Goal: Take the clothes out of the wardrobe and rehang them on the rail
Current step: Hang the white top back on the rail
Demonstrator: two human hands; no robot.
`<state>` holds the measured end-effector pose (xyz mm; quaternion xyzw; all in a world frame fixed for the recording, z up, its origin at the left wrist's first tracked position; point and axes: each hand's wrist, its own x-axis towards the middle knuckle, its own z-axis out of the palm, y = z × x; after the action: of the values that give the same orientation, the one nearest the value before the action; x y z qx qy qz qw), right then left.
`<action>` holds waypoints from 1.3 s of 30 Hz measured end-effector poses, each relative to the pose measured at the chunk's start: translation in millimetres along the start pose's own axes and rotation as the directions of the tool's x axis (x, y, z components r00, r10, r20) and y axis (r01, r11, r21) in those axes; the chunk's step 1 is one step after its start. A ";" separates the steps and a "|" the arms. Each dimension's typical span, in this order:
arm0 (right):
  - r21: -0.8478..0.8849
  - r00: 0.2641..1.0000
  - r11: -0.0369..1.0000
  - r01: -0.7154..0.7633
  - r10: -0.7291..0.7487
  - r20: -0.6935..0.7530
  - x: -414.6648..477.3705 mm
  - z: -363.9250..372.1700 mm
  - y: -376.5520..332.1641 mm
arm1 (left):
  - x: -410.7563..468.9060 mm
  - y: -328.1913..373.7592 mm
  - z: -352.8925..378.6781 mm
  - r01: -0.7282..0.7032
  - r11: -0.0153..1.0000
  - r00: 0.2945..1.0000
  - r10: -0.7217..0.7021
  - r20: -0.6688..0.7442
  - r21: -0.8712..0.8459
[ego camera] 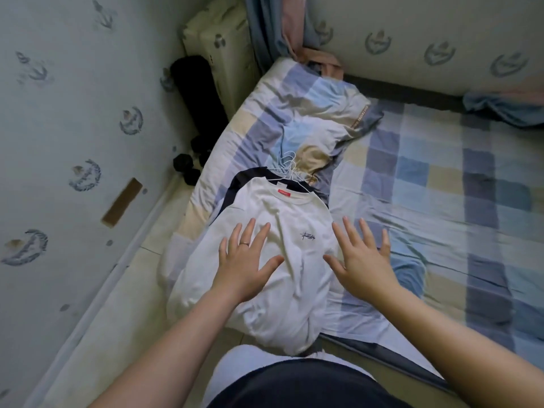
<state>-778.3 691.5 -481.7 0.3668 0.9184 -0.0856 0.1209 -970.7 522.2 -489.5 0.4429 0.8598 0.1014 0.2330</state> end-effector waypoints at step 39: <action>0.287 0.875 0.839 -0.463 0.380 0.301 474.7 318.9 51.0 | 517.0 -196.9 182.0 -0.026 0.985 1.000 0.024 0.009 0.168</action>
<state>-1025.2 959.6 -925.3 0.5638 0.7636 -0.2611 0.1758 -1280.2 819.0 -883.6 0.4721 0.8588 0.0299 0.1967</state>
